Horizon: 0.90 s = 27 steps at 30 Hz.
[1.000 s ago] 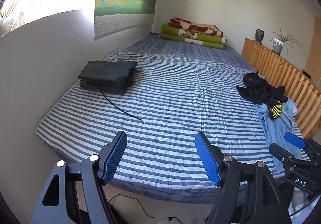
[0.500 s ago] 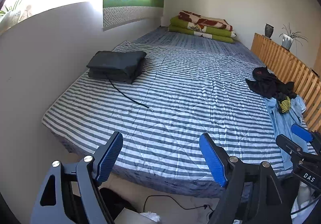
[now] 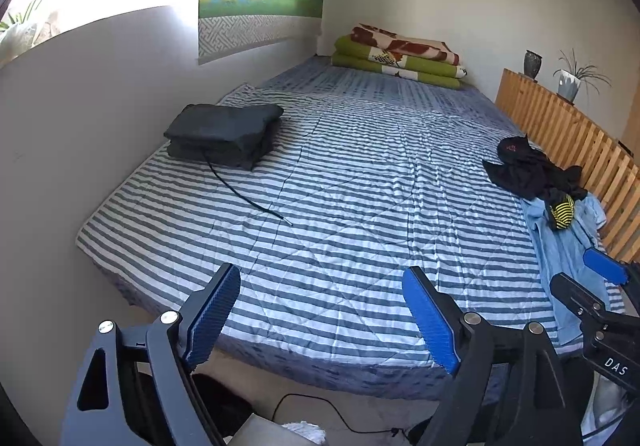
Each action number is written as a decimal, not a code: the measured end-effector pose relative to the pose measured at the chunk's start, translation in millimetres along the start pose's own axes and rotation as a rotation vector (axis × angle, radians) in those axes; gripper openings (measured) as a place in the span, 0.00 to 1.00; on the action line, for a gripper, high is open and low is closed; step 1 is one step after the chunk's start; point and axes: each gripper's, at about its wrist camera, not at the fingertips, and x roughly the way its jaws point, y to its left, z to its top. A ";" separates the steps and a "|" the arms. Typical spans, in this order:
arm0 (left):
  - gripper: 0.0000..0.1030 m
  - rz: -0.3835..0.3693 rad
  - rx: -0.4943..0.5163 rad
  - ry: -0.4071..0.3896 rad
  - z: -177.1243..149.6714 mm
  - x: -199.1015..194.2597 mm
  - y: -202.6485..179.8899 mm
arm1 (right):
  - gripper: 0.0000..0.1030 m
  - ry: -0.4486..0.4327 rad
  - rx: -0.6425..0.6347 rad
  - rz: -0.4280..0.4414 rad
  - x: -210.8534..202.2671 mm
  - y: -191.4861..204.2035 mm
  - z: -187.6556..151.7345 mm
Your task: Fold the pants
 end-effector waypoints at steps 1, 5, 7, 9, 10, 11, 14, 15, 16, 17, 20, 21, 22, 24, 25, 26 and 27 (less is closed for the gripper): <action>0.83 -0.002 0.002 0.004 -1.6 1.3 0.7 | 0.69 0.001 0.001 0.003 1.4 1.1 -0.2; 0.83 -0.001 0.011 0.026 -7.2 7.7 5.1 | 0.69 0.012 0.000 0.012 10.1 10.1 -4.6; 0.83 0.007 0.019 0.038 -8.7 11.4 8.9 | 0.69 0.022 0.000 0.021 15.3 15.2 -7.3; 0.83 0.011 0.016 0.039 -8.1 12.1 12.6 | 0.69 0.027 0.004 0.028 18.0 18.7 -8.1; 0.83 0.013 0.015 0.039 -7.0 12.0 14.1 | 0.69 0.027 0.007 0.028 18.4 19.8 -8.3; 0.83 0.016 0.016 0.039 -6.1 12.5 15.6 | 0.69 0.026 0.010 0.028 18.9 20.6 -8.6; 0.83 0.018 0.020 0.031 -5.2 11.5 17.2 | 0.69 0.030 0.020 0.030 18.2 21.3 -9.6; 0.83 0.018 0.020 0.028 -5.0 11.2 17.6 | 0.69 0.031 0.022 0.028 17.7 20.8 -10.5; 0.83 0.017 0.018 0.029 -5.2 10.8 17.5 | 0.69 0.032 0.023 0.027 17.4 20.1 -11.1; 0.83 0.016 0.017 0.028 -5.3 10.7 17.0 | 0.69 0.034 0.024 0.025 17.4 19.0 -11.1; 0.83 0.012 0.014 0.027 -6.9 10.3 15.5 | 0.69 0.038 0.030 0.024 15.7 16.8 -12.2; 0.84 0.012 0.014 0.027 -7.5 10.6 14.8 | 0.69 0.038 0.032 0.023 14.7 15.6 -12.9; 0.84 0.011 0.014 0.028 -8.2 10.7 14.1 | 0.69 0.037 0.033 0.022 14.2 14.5 -13.0; 0.84 0.008 0.017 0.031 -9.9 10.5 11.4 | 0.69 0.038 0.036 0.020 13.0 13.1 -14.2; 0.84 0.006 0.021 0.031 -10.6 10.2 10.0 | 0.69 0.037 0.040 0.020 12.5 12.3 -14.7; 0.84 0.006 0.024 0.030 -11.2 9.7 9.0 | 0.69 0.037 0.042 0.021 12.1 11.9 -15.1; 0.84 0.006 0.027 0.027 -11.5 9.3 8.3 | 0.69 0.039 0.046 0.022 12.0 11.8 -16.0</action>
